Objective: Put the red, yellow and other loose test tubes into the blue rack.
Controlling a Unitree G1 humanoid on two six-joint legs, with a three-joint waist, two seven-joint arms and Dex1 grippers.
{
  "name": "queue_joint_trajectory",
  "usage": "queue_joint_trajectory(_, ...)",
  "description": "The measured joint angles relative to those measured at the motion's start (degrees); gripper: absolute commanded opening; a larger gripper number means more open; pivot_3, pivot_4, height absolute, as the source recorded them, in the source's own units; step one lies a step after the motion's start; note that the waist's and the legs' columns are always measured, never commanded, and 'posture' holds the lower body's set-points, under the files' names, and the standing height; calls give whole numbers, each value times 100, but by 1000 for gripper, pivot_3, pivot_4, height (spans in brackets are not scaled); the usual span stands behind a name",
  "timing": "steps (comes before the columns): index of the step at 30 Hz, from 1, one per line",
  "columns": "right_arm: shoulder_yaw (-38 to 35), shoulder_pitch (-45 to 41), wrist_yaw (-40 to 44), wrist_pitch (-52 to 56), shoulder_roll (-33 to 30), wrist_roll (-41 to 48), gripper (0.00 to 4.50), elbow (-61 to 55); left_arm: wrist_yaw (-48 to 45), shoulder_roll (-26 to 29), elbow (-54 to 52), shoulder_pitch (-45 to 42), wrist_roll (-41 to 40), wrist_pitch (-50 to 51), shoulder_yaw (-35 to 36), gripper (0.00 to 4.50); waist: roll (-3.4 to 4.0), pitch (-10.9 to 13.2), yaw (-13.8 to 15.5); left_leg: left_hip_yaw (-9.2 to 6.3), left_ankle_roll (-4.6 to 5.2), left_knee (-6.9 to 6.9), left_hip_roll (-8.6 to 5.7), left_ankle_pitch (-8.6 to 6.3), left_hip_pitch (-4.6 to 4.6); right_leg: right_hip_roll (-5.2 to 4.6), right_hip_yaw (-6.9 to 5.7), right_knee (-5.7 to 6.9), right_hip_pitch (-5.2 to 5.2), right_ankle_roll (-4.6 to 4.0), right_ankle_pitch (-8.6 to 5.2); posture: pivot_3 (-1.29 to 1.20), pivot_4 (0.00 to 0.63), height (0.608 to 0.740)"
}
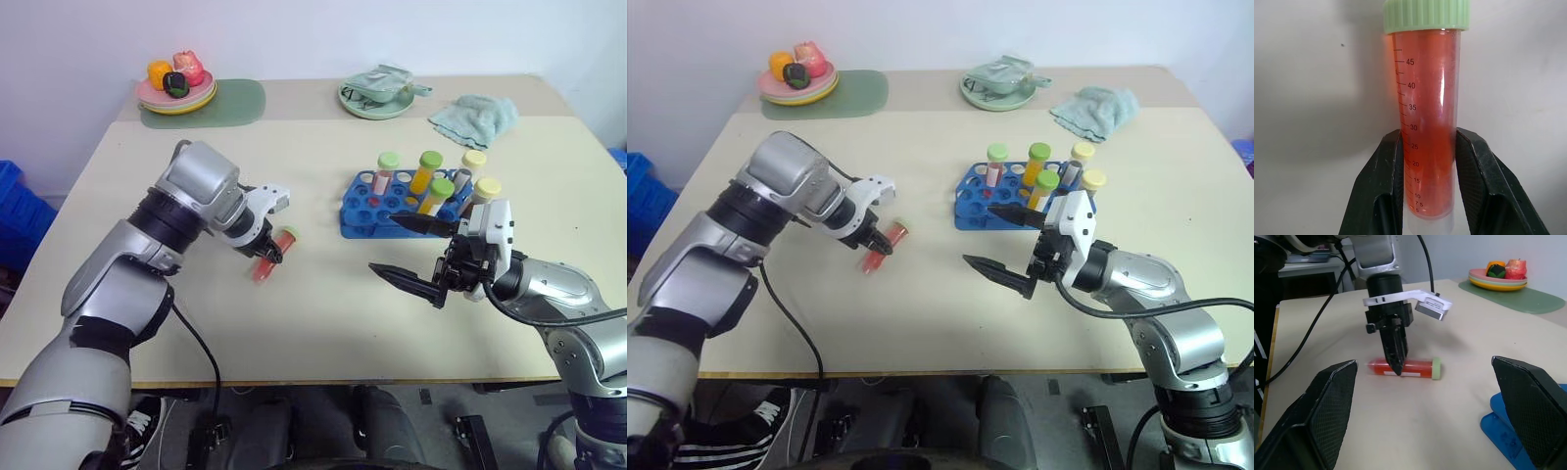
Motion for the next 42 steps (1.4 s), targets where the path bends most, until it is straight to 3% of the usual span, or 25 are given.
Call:
queue_joint_trajectory(3,-1,0,-9,-8,0,-11,4500,-2,7,108,-242,134,44,-121,161,1187,0,0,-5,0,0,0,0,0,-1,0,0,1,-1,0,0,0,150,740)
queue_joint_trajectory(8,-56,47,-85,-23,1,-37,4500,-6,109,620,-1806,894,83,-503,594,1187,1,0,-19,-1,-1,-3,8,0,1,-3,3,0,-4,0,0,0,150,740)
queue_joint_trajectory(12,-131,166,-270,-21,40,-64,4500,-68,346,887,-3231,2262,345,-1926,1196,1187,2,-1,-1,-1,-3,-1,7,1,2,-9,2,-3,-6,0,0,0,150,740)
queue_joint_trajectory(17,-188,196,-643,-16,260,-117,4500,-171,524,-203,-3902,3730,186,-3749,2539,1187,-6,-3,68,-8,-3,14,1,1,-1,-17,-4,-4,7,0,0,0,150,740)
queue_joint_trajectory(25,-342,314,-1214,11,489,-222,4500,-286,504,-1010,-4406,4714,548,-6050,2764,1187,-4,-6,28,-1,-3,5,0,1,8,-17,-3,-3,9,0,0,0,150,740)
queue_joint_trajectory(34,-893,666,-1076,-10,132,-368,4500,-138,-94,-2262,-1942,4064,1022,-9313,2804,1187,-2,-10,29,5,1,6,-3,0,11,-10,-5,-6,20,0,0,0,150,740)
queue_joint_trajectory(42,-947,776,-1190,-10,129,-393,4500,-223,-759,-2780,-276,3375,1056,-11464,3033,1187,-3,-10,18,8,5,5,1,-2,16,-9,-4,-6,21,1,0,0,150,740)
